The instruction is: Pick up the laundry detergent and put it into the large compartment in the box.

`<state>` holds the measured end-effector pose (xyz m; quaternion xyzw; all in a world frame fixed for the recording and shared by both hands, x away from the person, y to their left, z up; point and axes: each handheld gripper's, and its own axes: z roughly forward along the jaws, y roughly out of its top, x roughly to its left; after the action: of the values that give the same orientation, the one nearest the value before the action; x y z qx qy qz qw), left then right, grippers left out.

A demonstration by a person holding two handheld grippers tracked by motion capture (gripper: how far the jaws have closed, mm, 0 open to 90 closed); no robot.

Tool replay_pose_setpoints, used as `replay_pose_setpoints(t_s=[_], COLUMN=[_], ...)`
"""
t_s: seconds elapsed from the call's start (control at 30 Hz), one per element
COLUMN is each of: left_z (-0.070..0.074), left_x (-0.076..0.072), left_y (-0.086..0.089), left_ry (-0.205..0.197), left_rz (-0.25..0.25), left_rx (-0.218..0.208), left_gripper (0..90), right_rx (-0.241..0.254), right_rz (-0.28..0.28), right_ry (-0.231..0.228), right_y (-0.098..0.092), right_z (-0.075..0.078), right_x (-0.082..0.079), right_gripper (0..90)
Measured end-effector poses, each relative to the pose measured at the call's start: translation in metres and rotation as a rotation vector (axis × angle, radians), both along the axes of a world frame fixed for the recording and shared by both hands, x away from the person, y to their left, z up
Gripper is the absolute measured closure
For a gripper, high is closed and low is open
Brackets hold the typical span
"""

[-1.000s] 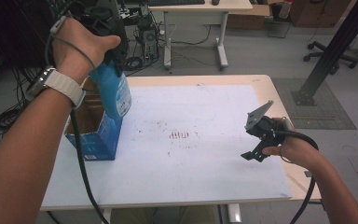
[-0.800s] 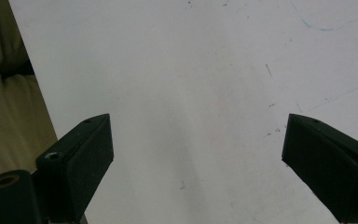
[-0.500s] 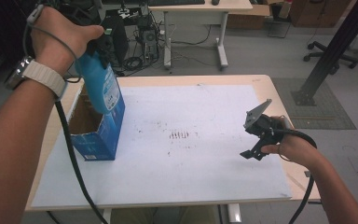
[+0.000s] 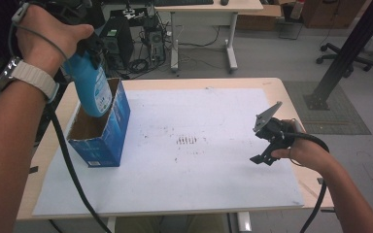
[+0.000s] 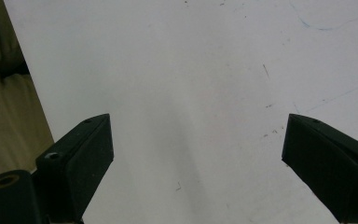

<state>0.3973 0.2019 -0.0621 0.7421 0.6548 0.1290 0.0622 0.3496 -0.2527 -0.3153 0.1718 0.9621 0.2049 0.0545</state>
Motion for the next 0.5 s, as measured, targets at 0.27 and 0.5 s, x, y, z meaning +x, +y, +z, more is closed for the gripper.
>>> replay_pose_setpoints(t_s=[0.27,0.5], left_z=[-0.008,-0.018], left_x=[0.002,0.005], left_y=[0.006,0.014], left_ry=[-0.009,-0.005], left_rz=[0.014,0.027], left_rx=[0.036,0.024], left_gripper=[37.3,37.3], right_rx=[0.002,0.001], right_rz=[-0.004,-0.005], right_ry=[0.001,0.003], right_y=[-0.001,0.0], right_z=[0.001,-0.001], right_x=[0.0,0.0], right_gripper=[9.0,9.0])
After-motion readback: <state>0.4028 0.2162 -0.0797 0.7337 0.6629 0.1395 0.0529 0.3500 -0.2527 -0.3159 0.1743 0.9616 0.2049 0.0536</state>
